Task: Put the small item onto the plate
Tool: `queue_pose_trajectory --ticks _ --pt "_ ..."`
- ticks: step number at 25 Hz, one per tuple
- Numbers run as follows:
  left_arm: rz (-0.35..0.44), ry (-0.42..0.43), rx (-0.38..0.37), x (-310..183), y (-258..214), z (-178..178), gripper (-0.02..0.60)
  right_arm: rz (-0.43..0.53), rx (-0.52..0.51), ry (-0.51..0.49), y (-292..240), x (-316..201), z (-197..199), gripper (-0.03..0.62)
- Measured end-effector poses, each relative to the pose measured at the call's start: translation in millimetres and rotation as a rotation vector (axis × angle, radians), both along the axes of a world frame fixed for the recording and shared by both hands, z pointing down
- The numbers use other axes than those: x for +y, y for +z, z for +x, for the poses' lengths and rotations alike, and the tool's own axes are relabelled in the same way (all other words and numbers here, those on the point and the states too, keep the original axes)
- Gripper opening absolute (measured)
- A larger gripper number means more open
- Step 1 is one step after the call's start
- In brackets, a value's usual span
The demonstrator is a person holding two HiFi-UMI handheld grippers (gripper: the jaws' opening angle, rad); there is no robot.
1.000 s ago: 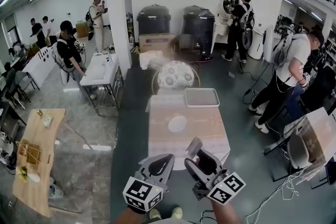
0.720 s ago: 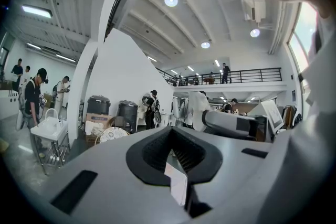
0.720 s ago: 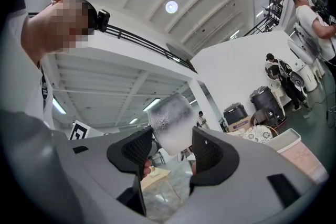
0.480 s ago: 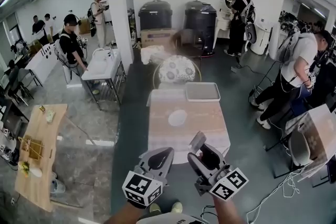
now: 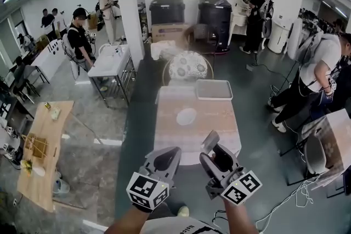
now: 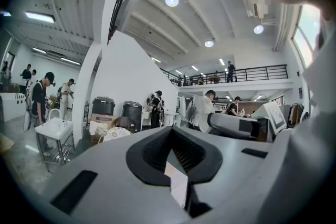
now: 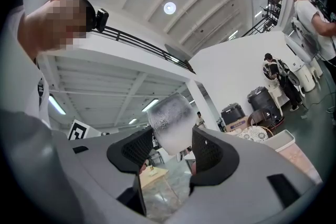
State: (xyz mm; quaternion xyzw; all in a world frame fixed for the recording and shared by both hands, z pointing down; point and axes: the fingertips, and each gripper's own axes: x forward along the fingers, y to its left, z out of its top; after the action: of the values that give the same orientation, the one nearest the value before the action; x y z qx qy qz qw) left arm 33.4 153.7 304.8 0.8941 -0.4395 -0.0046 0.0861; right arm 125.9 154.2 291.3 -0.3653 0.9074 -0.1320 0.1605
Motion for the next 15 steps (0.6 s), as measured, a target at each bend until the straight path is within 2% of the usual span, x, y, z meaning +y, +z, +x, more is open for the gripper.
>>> queue_pose_trajectory --ticks 9,15 --pt "-0.004 0.006 -0.012 -22.0 5.3 9.1 0.006 -0.014 -0.013 0.010 9.4 -21.1 7.8 0.241" --pt "-0.008 0.012 -0.009 -57.2 13.6 2.4 0.006 -0.029 0.012 0.019 17.6 -52.9 -1.9 0.240"
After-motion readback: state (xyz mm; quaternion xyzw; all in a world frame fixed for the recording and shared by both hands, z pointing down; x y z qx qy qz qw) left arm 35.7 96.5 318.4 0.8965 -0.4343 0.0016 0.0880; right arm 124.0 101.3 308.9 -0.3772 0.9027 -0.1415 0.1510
